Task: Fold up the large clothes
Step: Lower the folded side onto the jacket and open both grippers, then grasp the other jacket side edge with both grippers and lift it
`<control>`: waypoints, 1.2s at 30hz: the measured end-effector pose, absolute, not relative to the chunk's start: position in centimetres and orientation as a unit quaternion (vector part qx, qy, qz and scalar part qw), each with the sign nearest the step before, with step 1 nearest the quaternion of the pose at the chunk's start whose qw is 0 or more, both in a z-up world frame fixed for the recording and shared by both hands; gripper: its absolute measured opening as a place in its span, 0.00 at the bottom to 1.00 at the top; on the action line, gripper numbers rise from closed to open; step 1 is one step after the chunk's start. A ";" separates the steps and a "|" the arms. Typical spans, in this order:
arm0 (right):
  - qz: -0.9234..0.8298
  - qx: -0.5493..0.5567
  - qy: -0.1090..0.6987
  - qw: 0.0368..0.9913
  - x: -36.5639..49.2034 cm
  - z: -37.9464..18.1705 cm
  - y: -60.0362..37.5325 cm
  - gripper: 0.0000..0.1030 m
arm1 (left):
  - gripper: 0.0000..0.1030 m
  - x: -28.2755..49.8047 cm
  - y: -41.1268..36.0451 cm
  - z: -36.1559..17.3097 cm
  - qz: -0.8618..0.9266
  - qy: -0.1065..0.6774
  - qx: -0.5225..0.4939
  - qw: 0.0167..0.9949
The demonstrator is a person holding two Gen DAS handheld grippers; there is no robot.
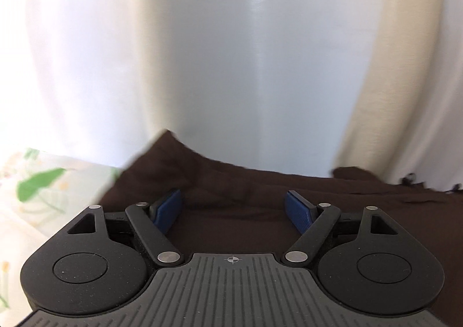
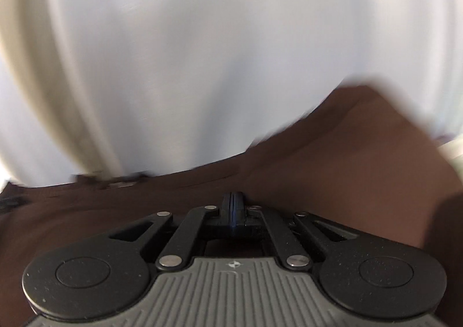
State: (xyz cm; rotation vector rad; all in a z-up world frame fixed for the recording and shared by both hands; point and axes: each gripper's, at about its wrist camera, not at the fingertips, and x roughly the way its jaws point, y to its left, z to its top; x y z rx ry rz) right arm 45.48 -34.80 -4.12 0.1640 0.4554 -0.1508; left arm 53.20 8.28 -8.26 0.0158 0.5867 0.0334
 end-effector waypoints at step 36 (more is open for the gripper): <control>-0.068 0.277 0.209 0.935 36.2 -4.1 -42.3 0.00 | 0.94 52.5 14.5 -9.0 -0.006 0.287 -0.139 0.948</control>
